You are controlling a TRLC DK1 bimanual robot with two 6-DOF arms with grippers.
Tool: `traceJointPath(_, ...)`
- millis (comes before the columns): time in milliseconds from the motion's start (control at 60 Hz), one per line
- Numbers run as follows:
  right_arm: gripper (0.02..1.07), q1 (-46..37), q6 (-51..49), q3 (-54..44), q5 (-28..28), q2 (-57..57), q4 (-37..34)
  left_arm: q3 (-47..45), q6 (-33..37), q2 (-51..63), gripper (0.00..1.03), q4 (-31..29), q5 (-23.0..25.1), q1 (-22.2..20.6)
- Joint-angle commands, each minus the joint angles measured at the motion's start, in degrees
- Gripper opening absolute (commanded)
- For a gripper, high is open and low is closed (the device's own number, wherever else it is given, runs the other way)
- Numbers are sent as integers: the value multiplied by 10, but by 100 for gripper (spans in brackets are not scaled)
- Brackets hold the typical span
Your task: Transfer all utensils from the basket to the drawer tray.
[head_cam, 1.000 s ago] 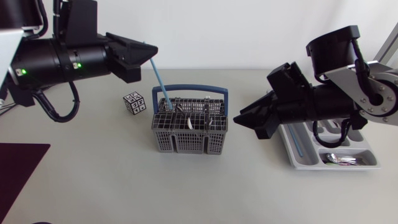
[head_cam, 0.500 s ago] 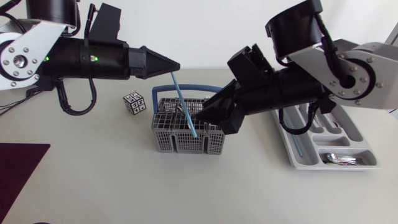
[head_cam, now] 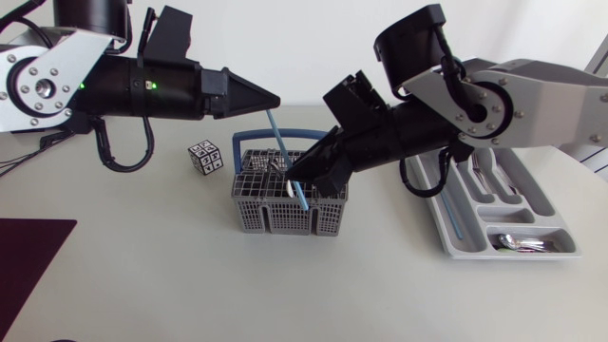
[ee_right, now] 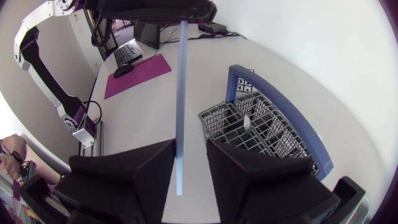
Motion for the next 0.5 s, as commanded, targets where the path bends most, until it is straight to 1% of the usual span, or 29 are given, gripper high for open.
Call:
traceJointPath(0,16,9,12,14,0,16,8,23,-17,10,4,-2,10,1)
traceJointPath(33,11,11,12,15,0,16,7,24,-17,11,4,-2,10,1)
traceJointPath(83,8,15,11,15,0,16,7,25,-17,13,4,-2,10,1)
traceJointPath(233,7,16,11,14,0,12,1,25,-17,17,4,1,10,2)
traceJointPath(317,7,17,10,12,1,13,0,25,-17,17,10,2,10,3)
traceJointPath(350,7,19,8,9,1,13,-2,28,-17,17,19,2,11,4)
traceJointPath(400,7,22,4,4,2,12,-3,31,-17,17,27,2,13,5)
traceJointPath(417,7,23,4,2,2,11,-4,33,-17,17,33,2,14,6)
traceJointPath(433,7,23,3,1,2,11,-4,34,-17,17,34,2,14,6)
traceJointPath(450,7,23,2,-1,2,10,-6,39,-17,17,42,1,14,6)
traceJointPath(467,7,24,2,-1,3,10,-8,40,-17,18,45,1,14,6)
traceJointPath(483,7,25,0,-3,4,10,-11,45,-17,18,50,0,14,7)
